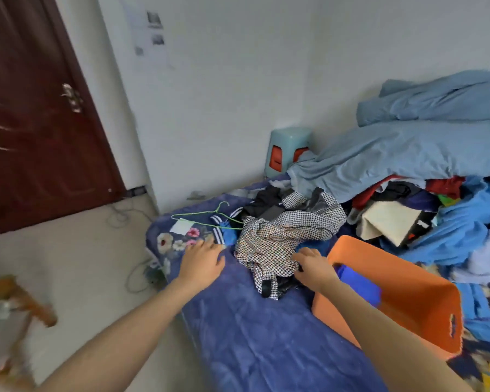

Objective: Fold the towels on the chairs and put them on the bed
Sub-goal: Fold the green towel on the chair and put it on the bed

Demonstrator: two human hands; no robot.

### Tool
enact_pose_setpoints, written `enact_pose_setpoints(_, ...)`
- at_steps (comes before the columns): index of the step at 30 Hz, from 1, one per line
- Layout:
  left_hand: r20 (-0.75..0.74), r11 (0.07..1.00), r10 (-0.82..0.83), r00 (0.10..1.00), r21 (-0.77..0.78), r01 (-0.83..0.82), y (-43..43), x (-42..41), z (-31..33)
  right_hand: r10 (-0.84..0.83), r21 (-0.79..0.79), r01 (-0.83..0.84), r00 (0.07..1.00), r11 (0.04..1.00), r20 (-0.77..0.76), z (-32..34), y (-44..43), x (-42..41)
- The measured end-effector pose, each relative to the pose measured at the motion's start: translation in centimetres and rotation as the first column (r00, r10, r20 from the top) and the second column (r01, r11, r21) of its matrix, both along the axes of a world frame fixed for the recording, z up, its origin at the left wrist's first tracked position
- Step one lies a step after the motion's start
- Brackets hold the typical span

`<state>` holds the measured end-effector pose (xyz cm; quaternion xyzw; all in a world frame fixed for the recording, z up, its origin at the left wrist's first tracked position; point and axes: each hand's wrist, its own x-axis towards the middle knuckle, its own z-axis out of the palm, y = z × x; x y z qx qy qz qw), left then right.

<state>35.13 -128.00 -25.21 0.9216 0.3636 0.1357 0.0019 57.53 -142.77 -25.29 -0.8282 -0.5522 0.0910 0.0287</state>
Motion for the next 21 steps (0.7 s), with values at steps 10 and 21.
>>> enact_pose_setpoints(10, -0.077, 0.821, 0.564, 0.822, -0.057, -0.569, -2.9, -26.0, 1.7, 0.533, 0.021, -0.533, 0.846, 0.846, 0.0, 0.9, 10.4, -20.8)
enact_pose_setpoints(21, 0.037, 0.535, 0.845, 0.534, -0.074, -0.842, -7.9, -52.0, 0.5, 0.773, 0.038, -0.772, 0.635, 0.634, 0.016, 1.0, 15.2, -46.2)
